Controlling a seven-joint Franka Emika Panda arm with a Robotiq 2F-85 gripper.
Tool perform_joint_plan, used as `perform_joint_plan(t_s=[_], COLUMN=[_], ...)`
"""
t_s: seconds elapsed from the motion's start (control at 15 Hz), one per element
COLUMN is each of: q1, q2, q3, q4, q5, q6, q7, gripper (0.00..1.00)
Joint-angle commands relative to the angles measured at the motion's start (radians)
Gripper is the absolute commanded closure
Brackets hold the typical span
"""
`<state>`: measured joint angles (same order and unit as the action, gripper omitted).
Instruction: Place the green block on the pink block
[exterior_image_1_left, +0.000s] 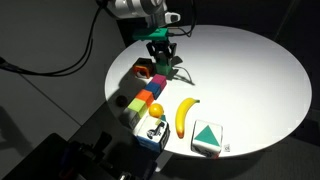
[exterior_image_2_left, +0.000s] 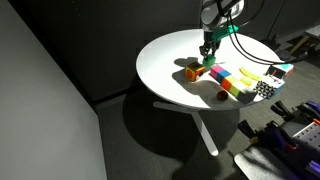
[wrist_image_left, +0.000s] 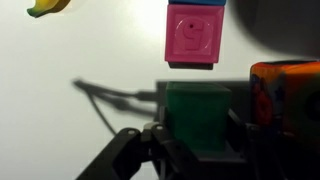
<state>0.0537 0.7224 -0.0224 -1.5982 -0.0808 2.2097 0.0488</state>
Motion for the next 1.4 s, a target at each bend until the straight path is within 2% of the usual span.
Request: perform_joint_plan(t_s=[0.0, 0.47, 1.33], q1=[0.007, 0.005, 0.009], q2=[-0.056, -0.101, -0.134], q3=[-0.005, -0.002, -0.004], q4=[-0.036, -0.075, -0.137], q5=[-0.021, -0.020, -0.018], q6=[-0.016, -0.025, -0.114], q7=[-0.003, -0.005, 0.021], gripper=[0.70, 0.70, 0.70])
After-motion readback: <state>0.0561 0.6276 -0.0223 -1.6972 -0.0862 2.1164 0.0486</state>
